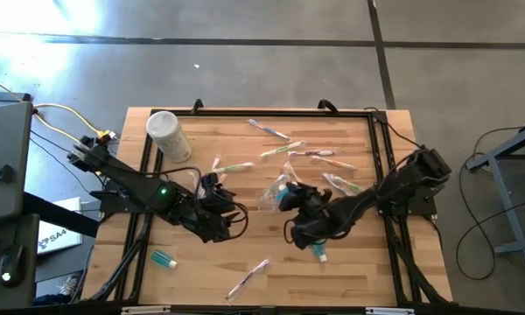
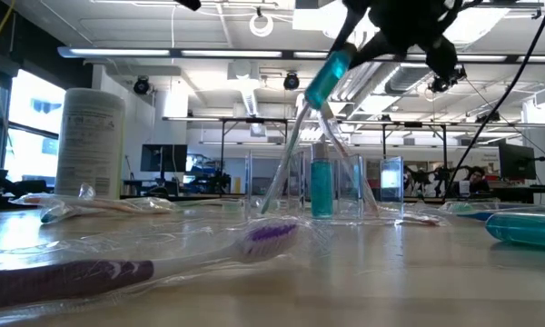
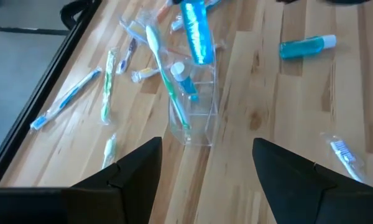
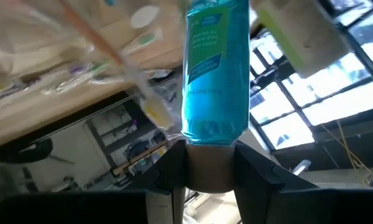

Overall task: Pick & Place toothbrushing station
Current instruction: Put the blue mouthwash into the transparent organizer

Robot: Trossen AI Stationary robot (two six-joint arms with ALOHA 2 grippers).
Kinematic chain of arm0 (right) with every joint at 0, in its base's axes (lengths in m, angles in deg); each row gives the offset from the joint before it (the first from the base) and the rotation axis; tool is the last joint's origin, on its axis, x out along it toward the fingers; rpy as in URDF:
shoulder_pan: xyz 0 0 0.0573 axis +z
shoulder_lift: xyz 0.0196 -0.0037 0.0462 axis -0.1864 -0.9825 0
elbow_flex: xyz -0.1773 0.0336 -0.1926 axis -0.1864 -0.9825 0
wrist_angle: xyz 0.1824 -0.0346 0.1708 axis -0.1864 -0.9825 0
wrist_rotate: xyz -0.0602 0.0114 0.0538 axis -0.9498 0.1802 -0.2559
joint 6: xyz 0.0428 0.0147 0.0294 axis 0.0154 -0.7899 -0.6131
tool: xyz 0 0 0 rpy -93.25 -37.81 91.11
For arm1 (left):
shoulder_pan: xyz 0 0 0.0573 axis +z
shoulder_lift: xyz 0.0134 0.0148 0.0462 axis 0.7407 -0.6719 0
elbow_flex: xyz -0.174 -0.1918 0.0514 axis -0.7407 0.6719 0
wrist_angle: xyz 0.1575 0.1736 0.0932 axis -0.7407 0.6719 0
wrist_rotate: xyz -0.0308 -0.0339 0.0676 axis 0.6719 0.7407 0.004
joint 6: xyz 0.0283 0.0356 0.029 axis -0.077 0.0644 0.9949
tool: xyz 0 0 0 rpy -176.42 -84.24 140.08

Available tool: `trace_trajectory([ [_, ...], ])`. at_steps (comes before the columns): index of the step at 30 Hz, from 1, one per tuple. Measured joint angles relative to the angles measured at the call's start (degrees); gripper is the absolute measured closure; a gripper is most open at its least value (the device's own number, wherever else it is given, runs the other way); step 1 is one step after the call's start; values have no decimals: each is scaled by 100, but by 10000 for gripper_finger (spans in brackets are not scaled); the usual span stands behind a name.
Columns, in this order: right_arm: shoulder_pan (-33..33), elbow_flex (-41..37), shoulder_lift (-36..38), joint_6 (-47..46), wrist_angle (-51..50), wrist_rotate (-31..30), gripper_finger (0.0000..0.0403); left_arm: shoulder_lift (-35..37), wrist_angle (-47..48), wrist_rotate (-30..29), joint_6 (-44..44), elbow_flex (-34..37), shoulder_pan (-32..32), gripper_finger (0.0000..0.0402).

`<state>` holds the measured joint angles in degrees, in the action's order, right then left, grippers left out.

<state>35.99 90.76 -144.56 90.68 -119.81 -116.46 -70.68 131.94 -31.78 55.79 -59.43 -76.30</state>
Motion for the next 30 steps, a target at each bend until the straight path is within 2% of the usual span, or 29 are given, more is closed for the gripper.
trace_trajectory([
  [6,-225,-3,-8,-122,-634,177,313,-10,12,14,8,0,0,158],
  [13,-70,43,-8,-149,-775,286,313,-10,33,15,16,0,0,158],
  [18,140,750,-278,-438,-1656,339,313,-10,31,15,16,0,0,158],
  [24,333,1776,-1023,-942,-2632,379,313,-10,29,84,1,0,0,158],
  [30,150,2074,-1453,-1398,-3022,395,313,-8,29,228,-1,0,0,158],
])
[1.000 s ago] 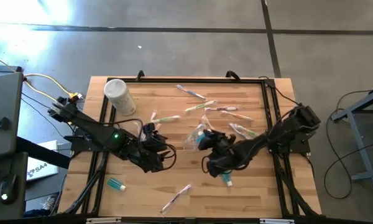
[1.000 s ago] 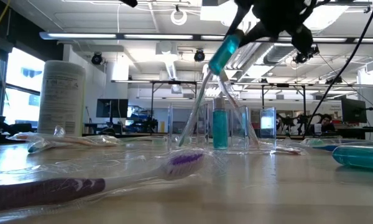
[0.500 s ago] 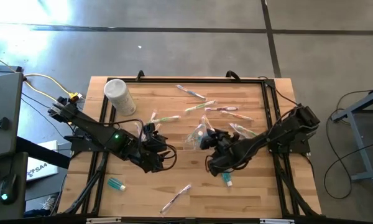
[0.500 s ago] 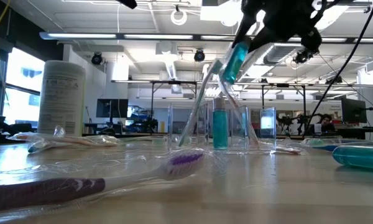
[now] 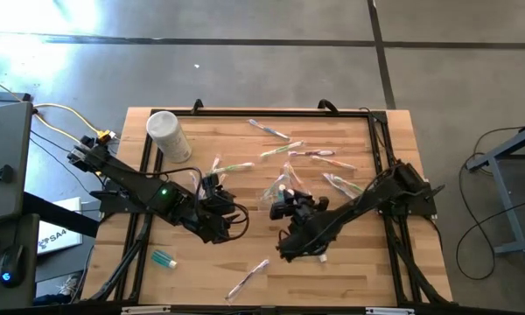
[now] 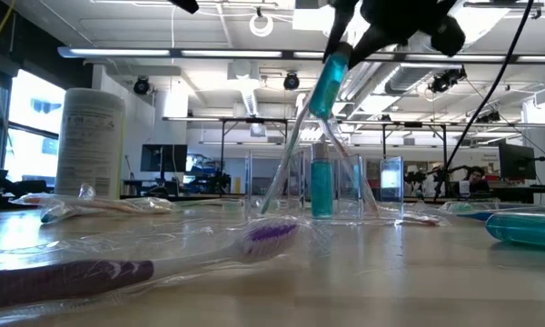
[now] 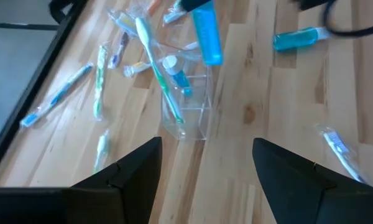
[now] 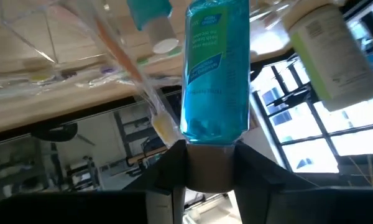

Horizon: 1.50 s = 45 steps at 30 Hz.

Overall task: Pick & Place toothbrushing station
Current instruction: Put the blue mouthwash into the transparent organizer

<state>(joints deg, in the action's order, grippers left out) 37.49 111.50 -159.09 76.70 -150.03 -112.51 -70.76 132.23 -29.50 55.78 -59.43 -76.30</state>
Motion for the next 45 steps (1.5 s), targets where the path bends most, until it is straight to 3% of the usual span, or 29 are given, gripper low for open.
trace_trajectory([
  [12,-487,0,-91,-128,-182,33,313,0,135,74,94,0,-2,158],
  [25,-448,0,-435,-658,-565,95,313,0,125,76,103,0,-2,158],
  [30,-425,0,-435,-744,-569,467,313,-37,108,76,103,0,-2,158],
  [39,-527,-186,-435,-701,-514,779,313,-114,88,89,104,4,-2,158],
  [45,-632,-293,-437,-546,-487,678,313,-136,100,87,104,2,-1,158],
])
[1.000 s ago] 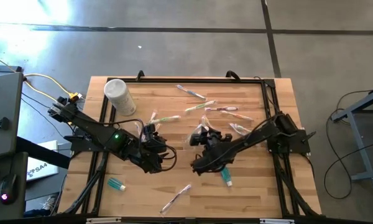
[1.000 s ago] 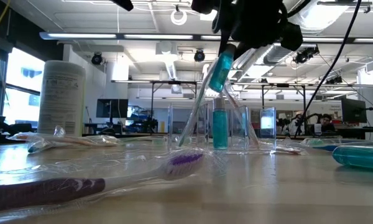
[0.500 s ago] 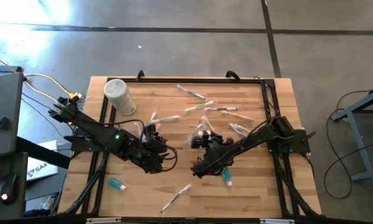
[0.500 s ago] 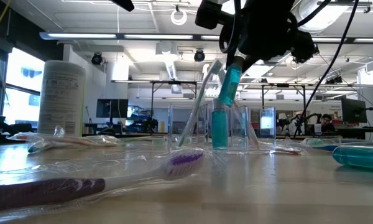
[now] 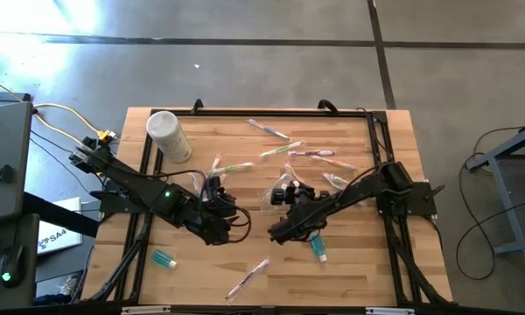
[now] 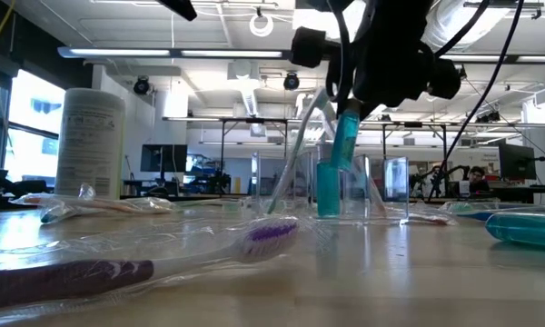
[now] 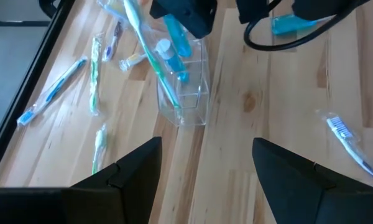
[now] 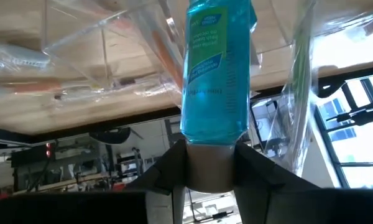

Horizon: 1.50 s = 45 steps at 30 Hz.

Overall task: Pick & Place toothbrushing station
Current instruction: Put the blue mouthwash into the transparent organizer

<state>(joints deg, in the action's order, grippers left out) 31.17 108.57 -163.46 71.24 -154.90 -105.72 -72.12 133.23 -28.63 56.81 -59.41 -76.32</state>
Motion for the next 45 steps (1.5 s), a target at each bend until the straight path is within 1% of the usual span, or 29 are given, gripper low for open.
trace_trajectory([
  [4,4,0,0,23,23,57,313,-2,-16,0,-1,0,0,158],
  [8,4,0,0,40,53,314,313,-2,-28,0,-1,0,-1,158],
  [16,-31,2,-210,315,187,305,313,-2,-35,-12,-1,0,1,158],
  [28,-173,0,-380,437,321,336,313,-2,-33,-16,-2,0,0,158],
  [34,-180,0,-380,444,356,396,294,-2,-28,-15,-1,0,1,158],
  [42,-180,0,-380,449,388,423,301,-2,-24,-13,-1,0,1,158],
  [45,-180,0,-380,455,393,438,292,-2,-22,-11,-1,0,1,158],
])
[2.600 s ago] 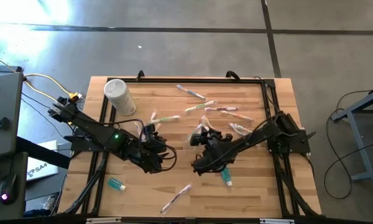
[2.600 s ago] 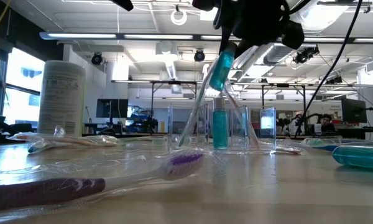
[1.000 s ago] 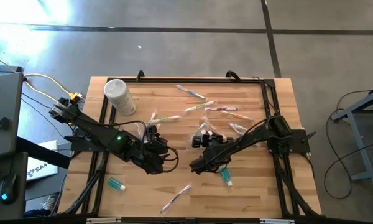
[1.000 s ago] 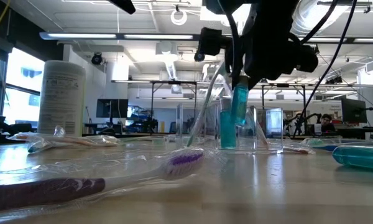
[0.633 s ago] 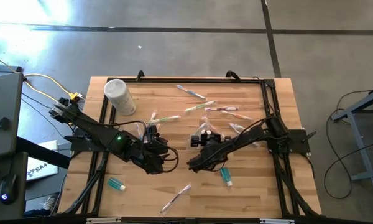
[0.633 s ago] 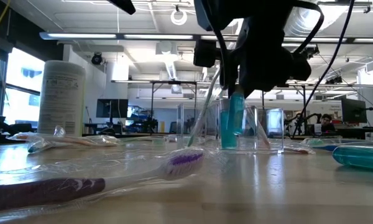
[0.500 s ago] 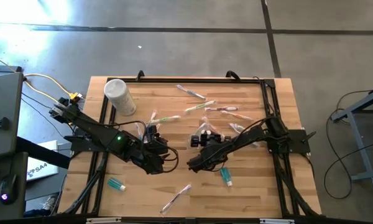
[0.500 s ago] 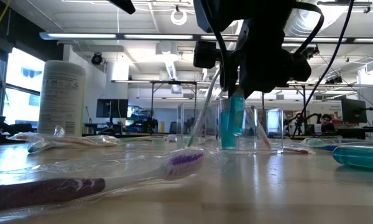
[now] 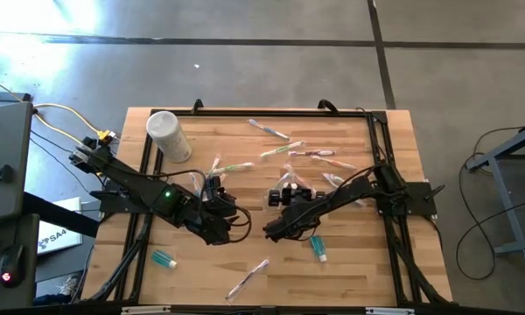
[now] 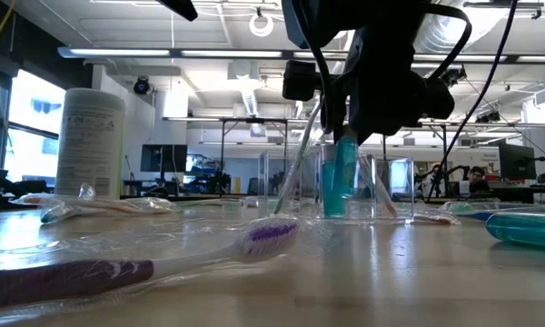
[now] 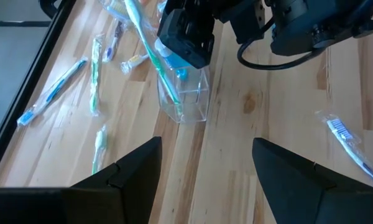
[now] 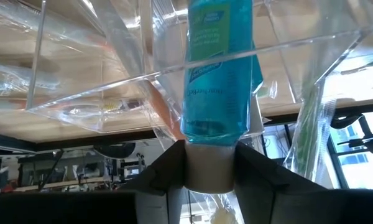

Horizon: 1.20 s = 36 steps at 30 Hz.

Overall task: Pick & Place toothbrushing station
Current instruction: Put the blue mouthwash into the transparent organizer, then put the green toothbrush into the transparent organizer

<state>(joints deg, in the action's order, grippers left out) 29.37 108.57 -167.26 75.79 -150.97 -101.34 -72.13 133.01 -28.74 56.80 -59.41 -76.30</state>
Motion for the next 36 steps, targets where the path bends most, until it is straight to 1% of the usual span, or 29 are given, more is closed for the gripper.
trace_trajectory([
  [6,-2,2,4,-134,27,123,273,0,2,4,0,0,0,158],
  [18,-2,2,4,-186,42,109,271,0,4,12,0,0,-1,158],
  [22,-2,0,4,-359,92,-207,270,0,4,11,0,0,-2,158],
  [28,53,0,4,-986,108,-664,270,0,4,11,0,0,-1,158],
  [34,240,0,4,-1181,67,-800,270,0,2,9,0,0,-2,158],
  [36,284,0,4,-1425,26,-1007,270,0,0,7,0,0,-1,158],
])
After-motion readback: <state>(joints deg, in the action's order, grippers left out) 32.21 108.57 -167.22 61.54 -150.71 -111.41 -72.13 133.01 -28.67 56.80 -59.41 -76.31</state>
